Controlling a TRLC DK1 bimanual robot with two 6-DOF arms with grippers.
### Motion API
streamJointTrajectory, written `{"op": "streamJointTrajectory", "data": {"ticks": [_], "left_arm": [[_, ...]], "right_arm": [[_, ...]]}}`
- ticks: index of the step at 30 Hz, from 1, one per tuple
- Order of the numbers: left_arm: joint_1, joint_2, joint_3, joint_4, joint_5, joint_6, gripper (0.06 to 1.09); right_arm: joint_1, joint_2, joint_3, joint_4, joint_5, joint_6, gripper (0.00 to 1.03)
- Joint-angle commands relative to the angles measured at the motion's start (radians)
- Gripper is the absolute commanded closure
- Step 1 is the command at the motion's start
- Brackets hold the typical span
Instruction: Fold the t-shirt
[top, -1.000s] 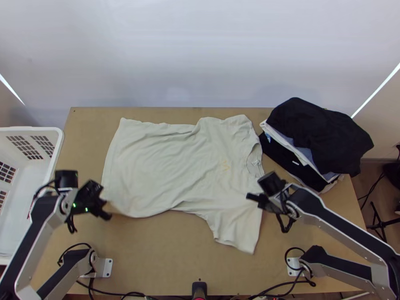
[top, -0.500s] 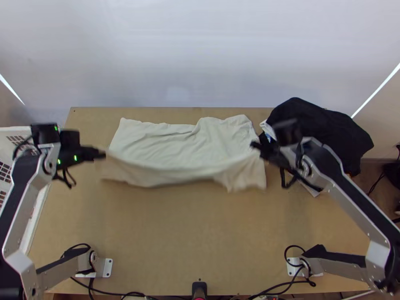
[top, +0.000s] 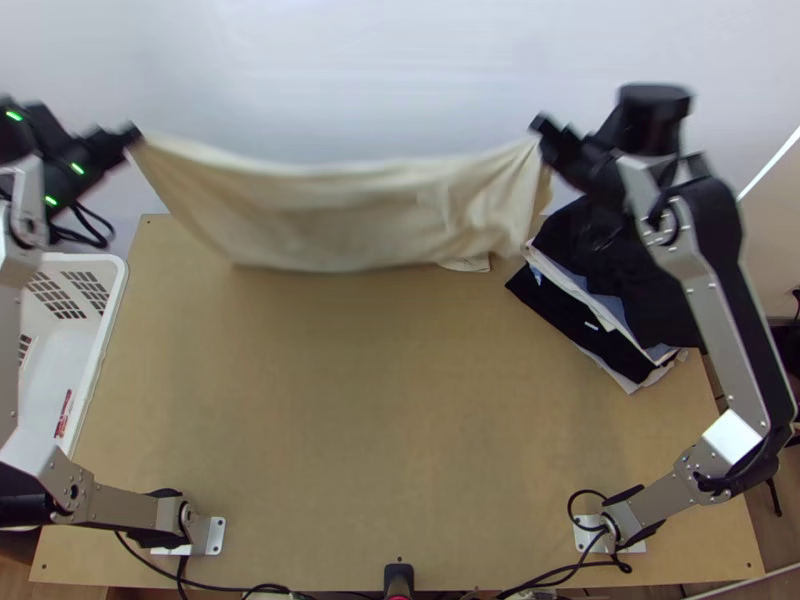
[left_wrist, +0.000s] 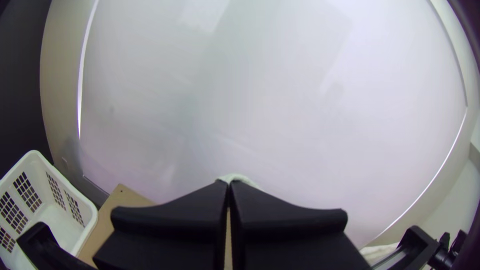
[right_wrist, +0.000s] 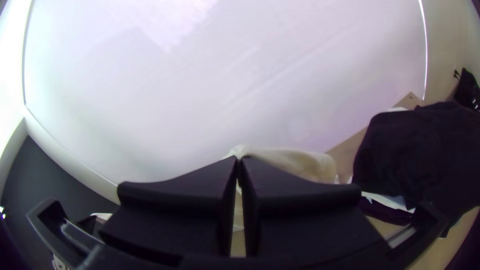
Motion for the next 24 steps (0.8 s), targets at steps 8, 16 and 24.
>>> {"op": "streamJointTrajectory", "data": {"ticks": [8, 16, 24], "left_arm": [[0.248, -0.188, 0.193, -0.017, 0.063, -0.226, 1.05], [0.374, -0.338, 0.182, -0.038, 0.17, -0.25, 1.05], [0.382, -0.378, 0.167, -0.095, 0.214, -0.247, 1.05]], "right_arm": [[-0.041, -0.362, 0.091, -0.009, -0.025, 0.002, 0.99], [-0.072, -0.569, 0.091, -0.174, -0.024, -0.006, 0.99], [-0.037, -0.595, 0.079, -0.259, -0.025, -0.01, 0.99]]}}
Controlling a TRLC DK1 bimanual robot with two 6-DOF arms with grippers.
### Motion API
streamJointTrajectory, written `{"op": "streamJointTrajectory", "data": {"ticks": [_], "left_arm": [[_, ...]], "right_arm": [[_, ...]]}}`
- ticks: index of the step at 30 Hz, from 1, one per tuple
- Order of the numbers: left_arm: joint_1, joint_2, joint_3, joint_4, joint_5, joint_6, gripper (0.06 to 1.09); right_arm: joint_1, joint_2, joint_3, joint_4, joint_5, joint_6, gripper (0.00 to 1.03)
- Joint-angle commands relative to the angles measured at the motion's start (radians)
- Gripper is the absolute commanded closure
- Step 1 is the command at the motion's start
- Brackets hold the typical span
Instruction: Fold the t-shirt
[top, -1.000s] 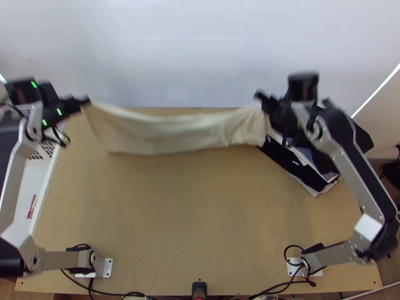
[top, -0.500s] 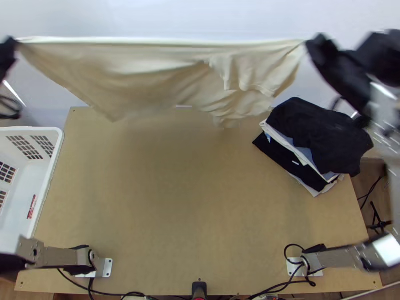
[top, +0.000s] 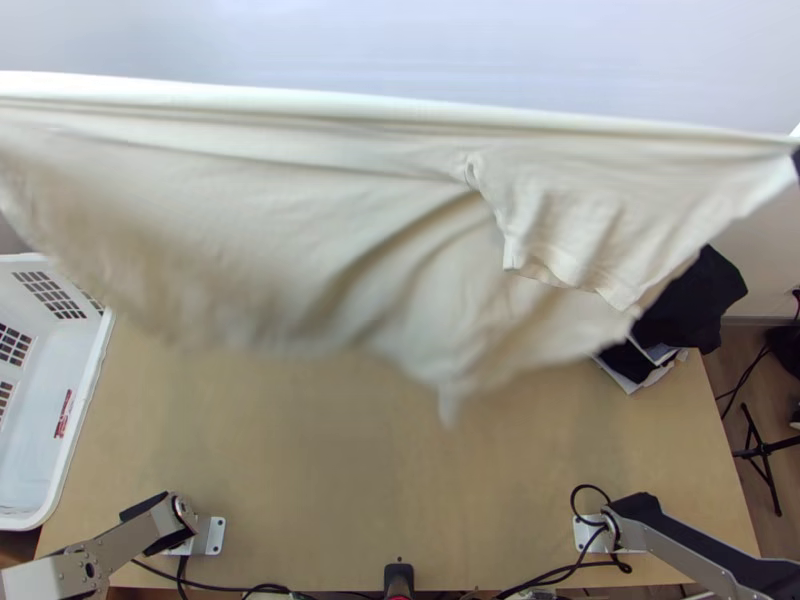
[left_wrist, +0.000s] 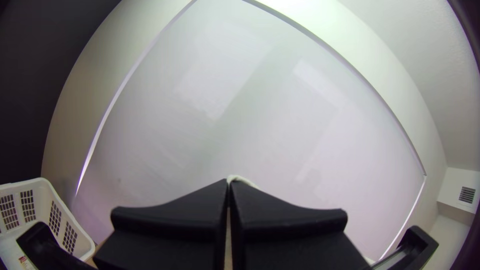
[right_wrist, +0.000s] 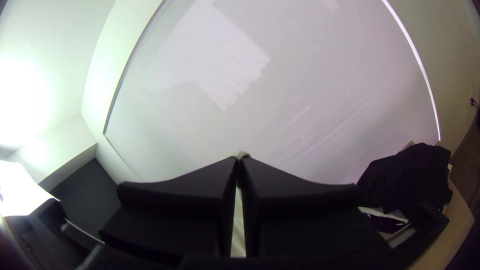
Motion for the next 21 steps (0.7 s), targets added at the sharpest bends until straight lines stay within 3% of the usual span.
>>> {"op": "streamJointTrajectory", "data": {"ticks": [1, 4, 8, 14, 21], "left_arm": [[0.027, -0.071, -0.047, -0.05, 0.055, 0.003, 1.05], [0.025, -0.162, -0.243, -0.05, 0.091, 0.034, 1.05], [-0.045, -0.324, -0.708, -0.021, 0.109, 0.156, 1.05], [-0.129, -0.429, -1.266, 0.124, 0.077, 0.365, 1.05], [-0.154, -0.131, -1.331, 0.371, 0.015, 0.439, 1.05]], "right_arm": [[0.029, -0.06, -0.052, -0.082, 0.0, -0.003, 0.99], [0.07, -0.124, -0.262, -0.085, 0.0, 0.002, 0.99], [0.102, -0.253, -0.75, -0.041, -0.027, 0.022, 0.99], [0.159, -0.267, -1.213, 0.176, -0.104, 0.071, 0.99], [0.181, 0.022, -1.305, 0.467, -0.105, 0.023, 0.99]]}}
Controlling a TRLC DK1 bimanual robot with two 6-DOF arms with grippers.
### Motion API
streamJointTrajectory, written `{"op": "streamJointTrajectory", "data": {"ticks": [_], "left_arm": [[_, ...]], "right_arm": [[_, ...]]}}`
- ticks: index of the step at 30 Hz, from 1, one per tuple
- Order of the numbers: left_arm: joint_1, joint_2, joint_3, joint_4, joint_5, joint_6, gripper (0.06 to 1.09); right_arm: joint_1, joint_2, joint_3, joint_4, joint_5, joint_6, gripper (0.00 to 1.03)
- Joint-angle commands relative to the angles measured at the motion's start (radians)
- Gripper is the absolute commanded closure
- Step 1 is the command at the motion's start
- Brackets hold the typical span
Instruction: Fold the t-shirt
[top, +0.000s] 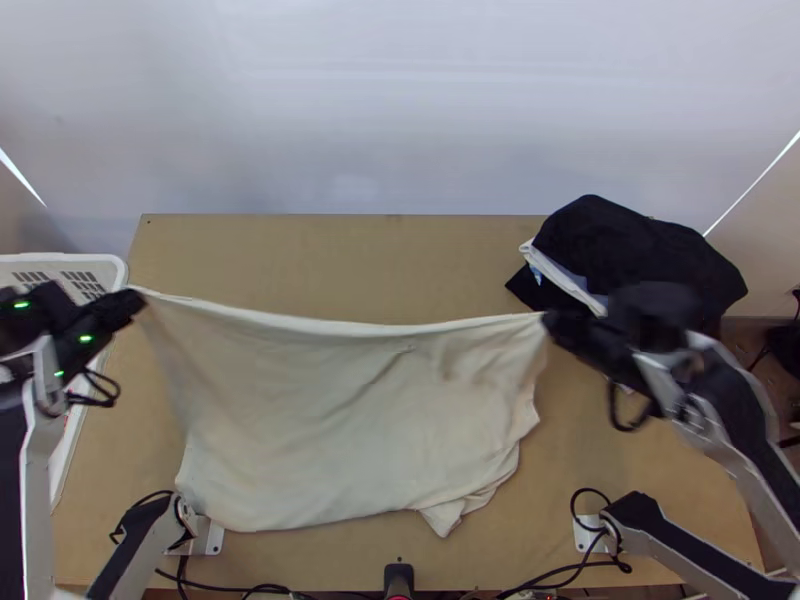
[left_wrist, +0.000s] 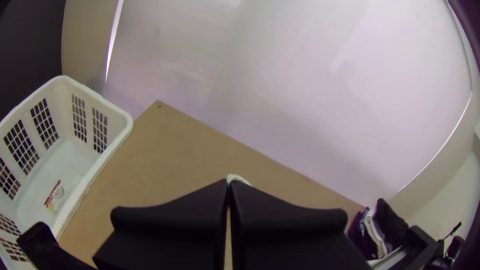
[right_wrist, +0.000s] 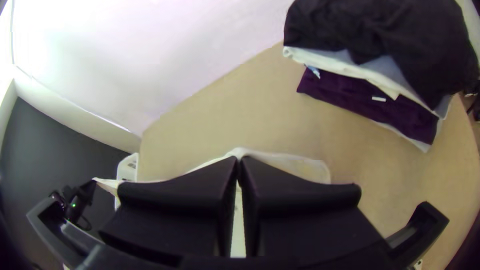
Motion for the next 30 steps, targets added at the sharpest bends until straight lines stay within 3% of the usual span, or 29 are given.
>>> {"op": "streamJointTrajectory", "data": {"ticks": [1, 7, 14, 20, 30], "left_arm": [[-0.04, 0.235, -0.157, 0.225, -0.059, 0.083, 1.05], [-0.105, 0.576, 0.063, 0.362, -0.179, 0.052, 1.05], [-0.185, 0.918, 0.386, 0.342, -0.301, 0.016, 1.05], [-0.201, 1.104, 0.564, 0.326, -0.318, 0.002, 1.05], [-0.203, 1.286, 0.787, 0.266, -0.412, -0.001, 1.05]], "right_arm": [[0.026, 0.222, -0.173, 0.266, -0.017, -0.038, 0.99], [-0.033, 0.513, -0.035, 0.447, -0.015, -0.083, 0.99], [-0.109, 0.769, 0.236, 0.448, -0.015, -0.083, 0.99], [-0.203, 0.94, 0.44, 0.409, -0.017, -0.086, 0.99], [-0.214, 1.079, 0.623, 0.369, -0.013, -0.097, 0.99]]}}
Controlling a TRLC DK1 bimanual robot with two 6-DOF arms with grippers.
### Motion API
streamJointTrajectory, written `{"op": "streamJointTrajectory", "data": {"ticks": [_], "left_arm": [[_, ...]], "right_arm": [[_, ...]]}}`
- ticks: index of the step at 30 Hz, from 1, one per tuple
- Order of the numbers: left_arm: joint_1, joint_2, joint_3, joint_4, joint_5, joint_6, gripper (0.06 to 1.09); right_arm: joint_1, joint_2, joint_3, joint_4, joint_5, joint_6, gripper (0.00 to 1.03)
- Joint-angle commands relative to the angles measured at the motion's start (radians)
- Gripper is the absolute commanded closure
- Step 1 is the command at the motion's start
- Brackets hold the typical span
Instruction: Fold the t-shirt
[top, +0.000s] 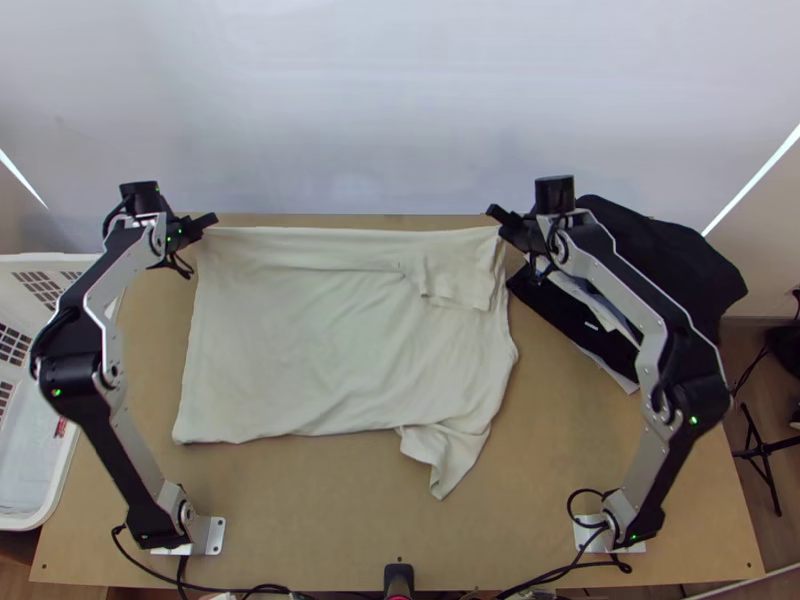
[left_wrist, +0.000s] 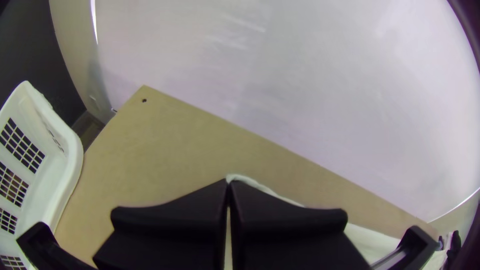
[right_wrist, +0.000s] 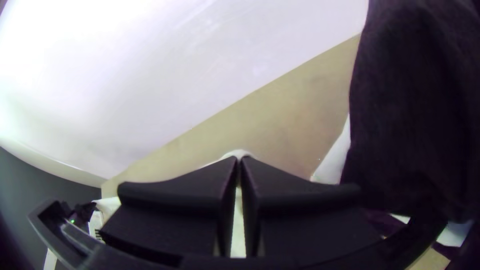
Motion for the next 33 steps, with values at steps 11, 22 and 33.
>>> {"op": "streamJointTrajectory", "data": {"ticks": [11, 22, 33], "left_arm": [[-0.003, 0.076, 0.128, -0.134, -0.047, -0.014, 1.05], [0.011, -0.14, -0.131, -0.244, 0.059, 0.111, 1.05], [0.072, -0.249, -0.348, -0.201, 0.131, 0.145, 1.05]], "right_arm": [[0.013, 0.076, 0.098, -0.103, 0.009, -0.001, 0.99], [0.047, -0.084, -0.134, -0.188, 0.009, -0.001, 0.99], [0.09, -0.153, -0.338, -0.198, 0.009, 0.002, 0.99]]}}
